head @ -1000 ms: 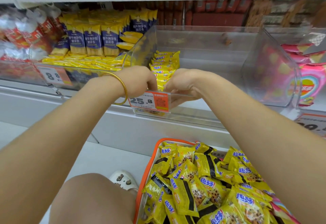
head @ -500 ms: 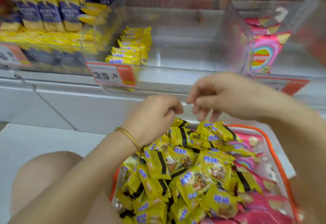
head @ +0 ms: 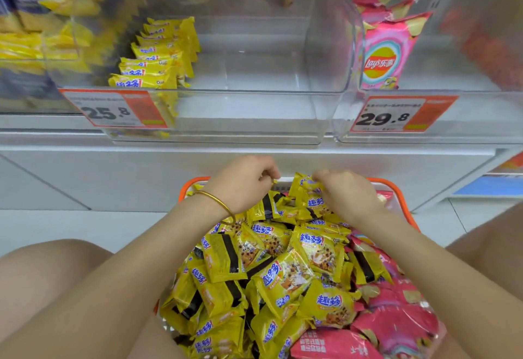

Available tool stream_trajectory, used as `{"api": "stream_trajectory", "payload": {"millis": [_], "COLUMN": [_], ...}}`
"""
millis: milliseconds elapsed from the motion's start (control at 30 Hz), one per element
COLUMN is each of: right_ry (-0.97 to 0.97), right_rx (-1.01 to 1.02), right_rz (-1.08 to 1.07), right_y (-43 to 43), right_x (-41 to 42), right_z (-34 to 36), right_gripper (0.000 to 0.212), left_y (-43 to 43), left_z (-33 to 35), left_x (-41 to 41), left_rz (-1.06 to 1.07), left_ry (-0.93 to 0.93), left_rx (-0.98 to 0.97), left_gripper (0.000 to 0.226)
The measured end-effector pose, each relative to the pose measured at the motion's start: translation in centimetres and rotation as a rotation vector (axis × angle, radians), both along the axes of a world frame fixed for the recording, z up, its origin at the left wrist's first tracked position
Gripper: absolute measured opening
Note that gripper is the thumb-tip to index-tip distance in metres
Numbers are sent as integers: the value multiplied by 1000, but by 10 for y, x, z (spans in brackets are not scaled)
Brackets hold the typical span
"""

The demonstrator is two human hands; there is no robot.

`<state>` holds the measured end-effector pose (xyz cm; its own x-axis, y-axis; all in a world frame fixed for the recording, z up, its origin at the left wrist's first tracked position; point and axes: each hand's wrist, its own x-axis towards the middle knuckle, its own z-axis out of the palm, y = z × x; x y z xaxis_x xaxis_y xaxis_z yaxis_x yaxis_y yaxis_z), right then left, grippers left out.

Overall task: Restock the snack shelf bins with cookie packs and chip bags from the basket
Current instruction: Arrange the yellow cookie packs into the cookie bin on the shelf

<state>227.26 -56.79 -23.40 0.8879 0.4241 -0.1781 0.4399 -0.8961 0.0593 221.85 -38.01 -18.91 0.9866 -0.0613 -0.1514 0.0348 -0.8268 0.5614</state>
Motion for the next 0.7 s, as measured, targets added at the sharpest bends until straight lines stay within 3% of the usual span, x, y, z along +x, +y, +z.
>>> {"api": "stream_trajectory", "payload": {"millis": [100,167,233,333,433,500,600,633,700], "right_ry": [112,360,595,656,468,335,41,-33,-92], "right_rx": [396,706,940,954,805,849,884,885,822], "right_rz": [-48,-95,-158,-101,83,152,183,158,66], "right_y": [3,8,11,14,27,44,90,109,147], "right_x": [-9,-14,-21,-26,-25,-18,14,31,73], "right_z": [34,53,69,92,138,174,207,210,199], "right_gripper": [32,24,18,22,29,29,24,25,27], "left_y": [-1,-2,1,3,12,28,69,84,109], "left_z": [3,8,14,30,61,87,115,118,113], "left_x": [0,-1,-4,-14,-18,-13,8,16,28], "left_rz": [3,28,48,63,59,117,340,402,425], "left_ry": [19,51,36,-58,-200,-427,-768,-756,-549], "left_rx": [-101,-259,-392,-487,-601,-623,-345,-152,196], "left_gripper": [37,47,35,17,19,21,18,20,28]}}
